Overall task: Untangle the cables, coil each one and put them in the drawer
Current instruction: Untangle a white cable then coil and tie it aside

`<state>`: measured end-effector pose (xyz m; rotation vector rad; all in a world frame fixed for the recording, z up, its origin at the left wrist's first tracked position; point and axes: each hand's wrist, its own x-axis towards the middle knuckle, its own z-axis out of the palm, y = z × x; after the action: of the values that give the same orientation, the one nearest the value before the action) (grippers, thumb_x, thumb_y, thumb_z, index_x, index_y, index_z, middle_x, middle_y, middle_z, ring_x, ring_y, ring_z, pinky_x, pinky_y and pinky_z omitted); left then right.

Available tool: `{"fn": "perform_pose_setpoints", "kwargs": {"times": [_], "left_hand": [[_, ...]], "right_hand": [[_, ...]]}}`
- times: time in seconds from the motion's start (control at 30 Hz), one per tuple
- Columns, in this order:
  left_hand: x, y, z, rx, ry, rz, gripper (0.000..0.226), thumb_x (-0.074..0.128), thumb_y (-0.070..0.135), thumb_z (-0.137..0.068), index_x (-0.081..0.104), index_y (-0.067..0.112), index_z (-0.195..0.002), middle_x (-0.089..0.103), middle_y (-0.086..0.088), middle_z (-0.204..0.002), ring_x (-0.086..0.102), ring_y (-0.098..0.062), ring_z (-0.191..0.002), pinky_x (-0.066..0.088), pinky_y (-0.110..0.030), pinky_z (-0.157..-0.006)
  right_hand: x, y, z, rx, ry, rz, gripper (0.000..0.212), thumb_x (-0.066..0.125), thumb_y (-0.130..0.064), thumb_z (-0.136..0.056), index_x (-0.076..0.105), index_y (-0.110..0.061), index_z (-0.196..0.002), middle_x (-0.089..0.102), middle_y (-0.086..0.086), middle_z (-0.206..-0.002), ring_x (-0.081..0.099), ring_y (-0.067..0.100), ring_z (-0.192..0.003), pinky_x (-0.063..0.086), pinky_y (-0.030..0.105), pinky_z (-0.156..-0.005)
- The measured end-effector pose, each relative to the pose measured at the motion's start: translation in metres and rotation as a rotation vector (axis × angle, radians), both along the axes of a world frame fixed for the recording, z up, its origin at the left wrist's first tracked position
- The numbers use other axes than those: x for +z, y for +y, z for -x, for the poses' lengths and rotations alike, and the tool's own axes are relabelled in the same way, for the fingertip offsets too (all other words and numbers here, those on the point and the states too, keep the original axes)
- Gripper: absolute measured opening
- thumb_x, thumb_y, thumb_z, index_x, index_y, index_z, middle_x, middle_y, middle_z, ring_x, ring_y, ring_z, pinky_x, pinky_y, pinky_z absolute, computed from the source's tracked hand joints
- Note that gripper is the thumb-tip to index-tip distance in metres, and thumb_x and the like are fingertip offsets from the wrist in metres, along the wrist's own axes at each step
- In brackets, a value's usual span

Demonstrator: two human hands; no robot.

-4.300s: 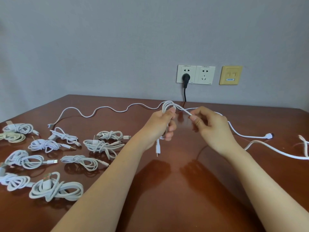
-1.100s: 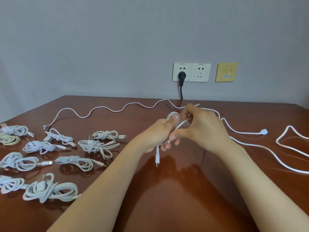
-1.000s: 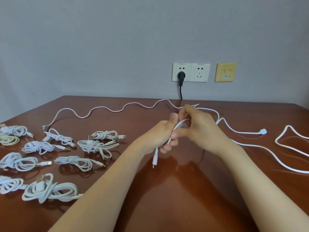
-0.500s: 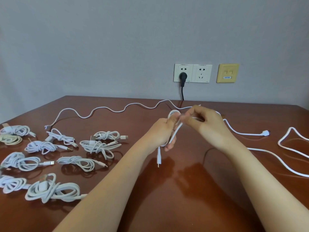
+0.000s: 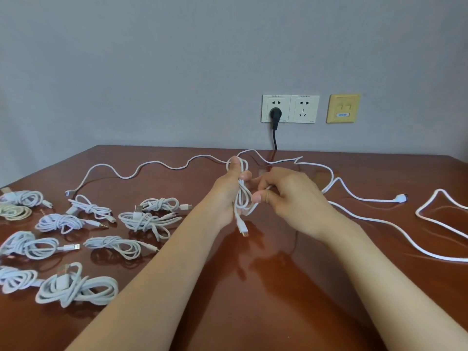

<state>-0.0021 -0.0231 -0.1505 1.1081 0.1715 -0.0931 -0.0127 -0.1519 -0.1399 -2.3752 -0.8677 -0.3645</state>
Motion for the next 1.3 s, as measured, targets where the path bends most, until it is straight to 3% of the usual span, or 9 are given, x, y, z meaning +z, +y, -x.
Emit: {"fn": "perform_pose_setpoints", "kwargs": {"times": [0.17, 0.27, 0.4, 0.53, 0.67, 0.8, 0.97, 1.13, 1.3], "left_hand": [[-0.002, -0.001, -0.002, 0.041, -0.065, -0.336, 0.056, 0.022, 0.056, -0.096, 0.035, 0.018, -0.058, 0.040, 0.007, -0.035, 0.037, -0.008, -0.034, 0.030, -0.021, -0.043], [-0.003, 0.000, -0.003, 0.080, -0.097, -0.432, 0.057, 0.022, 0.056, -0.096, 0.034, 0.019, -0.055, 0.039, 0.006, -0.046, 0.028, -0.013, -0.049, 0.022, -0.026, -0.050], [-0.002, 0.003, -0.008, 0.130, -0.116, -0.407, 0.055, 0.020, 0.055, -0.097, 0.033, 0.020, -0.056, 0.036, 0.011, -0.038, 0.019, -0.011, -0.048, 0.014, -0.027, -0.050], [-0.002, -0.001, -0.010, 0.141, -0.148, -0.335, 0.057, 0.024, 0.057, -0.095, 0.034, 0.019, -0.053, 0.037, 0.011, -0.038, 0.024, -0.012, -0.045, 0.017, -0.027, -0.049], [-0.004, -0.001, -0.011, 0.179, -0.152, -0.345, 0.056, 0.025, 0.055, -0.096, 0.037, 0.019, -0.055, 0.052, 0.008, -0.042, 0.034, -0.014, -0.047, 0.026, -0.027, -0.048], [-0.003, 0.004, -0.011, 0.224, -0.188, -0.280, 0.050, 0.026, 0.051, -0.098, 0.038, 0.018, -0.062, 0.044, 0.010, -0.036, 0.029, -0.012, -0.049, 0.021, -0.028, -0.050], [-0.004, -0.004, -0.009, 0.222, -0.180, -0.361, 0.057, 0.024, 0.055, -0.096, 0.035, 0.018, -0.054, 0.043, 0.007, -0.045, 0.037, -0.012, -0.040, 0.028, -0.022, -0.043], [-0.003, -0.012, -0.004, 0.286, -0.259, -0.432, 0.058, 0.025, 0.050, -0.098, 0.038, 0.017, -0.052, 0.044, 0.002, -0.058, 0.038, -0.017, -0.052, 0.031, -0.026, -0.053], [-0.007, -0.020, 0.001, 0.383, -0.405, -0.609, 0.049, 0.024, 0.042, -0.100, 0.037, 0.017, -0.060, 0.044, 0.003, -0.064, 0.038, -0.013, -0.057, 0.032, -0.024, -0.057]], "right_hand": [[0.004, -0.004, 0.001, 0.013, 0.045, -0.217, 0.026, 0.060, -0.020, -0.088, 0.049, -0.029, -0.065, 0.054, -0.019, -0.062, 0.046, -0.003, -0.061, 0.031, 0.017, -0.058], [0.002, -0.006, 0.001, -0.031, 0.091, -0.155, 0.028, 0.058, -0.024, -0.088, 0.050, -0.028, -0.062, 0.046, -0.011, -0.056, 0.042, 0.004, -0.056, 0.032, 0.027, -0.061], [0.003, -0.008, 0.003, -0.110, 0.101, 0.008, 0.036, 0.055, -0.030, -0.087, 0.045, -0.026, -0.053, 0.043, -0.009, -0.050, 0.043, 0.012, -0.061, 0.032, 0.029, -0.060], [0.001, 0.000, 0.008, -0.081, 0.162, 0.166, 0.046, 0.057, -0.057, -0.080, 0.055, -0.017, -0.059, 0.041, -0.005, -0.046, 0.039, 0.009, -0.051, 0.027, 0.026, -0.052], [-0.002, -0.002, 0.004, 0.057, 0.290, 0.087, 0.050, 0.061, -0.050, -0.081, 0.056, -0.003, -0.066, 0.032, -0.005, -0.043, 0.029, 0.011, -0.047, 0.026, 0.027, -0.053], [-0.004, 0.001, 0.005, 0.070, 0.309, 0.123, 0.011, 0.064, -0.026, -0.082, 0.067, -0.019, -0.074, 0.057, -0.009, -0.055, 0.054, 0.008, -0.056, 0.045, 0.027, -0.064], [-0.005, 0.004, 0.003, -0.013, 0.278, -0.007, 0.016, 0.053, -0.032, -0.089, 0.057, -0.022, -0.078, 0.069, -0.006, -0.066, 0.059, 0.008, -0.049, 0.050, 0.030, -0.069], [-0.012, 0.022, 0.009, -0.215, 0.066, -0.060, 0.036, 0.055, -0.029, -0.087, 0.040, -0.019, -0.056, 0.050, -0.002, -0.060, 0.050, 0.026, -0.070, 0.029, 0.032, -0.059], [-0.017, 0.027, 0.013, -0.252, 0.052, -0.110, 0.038, 0.047, -0.018, -0.089, 0.033, -0.015, -0.054, 0.040, 0.003, -0.055, 0.035, 0.030, -0.066, 0.017, 0.034, -0.058]]}}
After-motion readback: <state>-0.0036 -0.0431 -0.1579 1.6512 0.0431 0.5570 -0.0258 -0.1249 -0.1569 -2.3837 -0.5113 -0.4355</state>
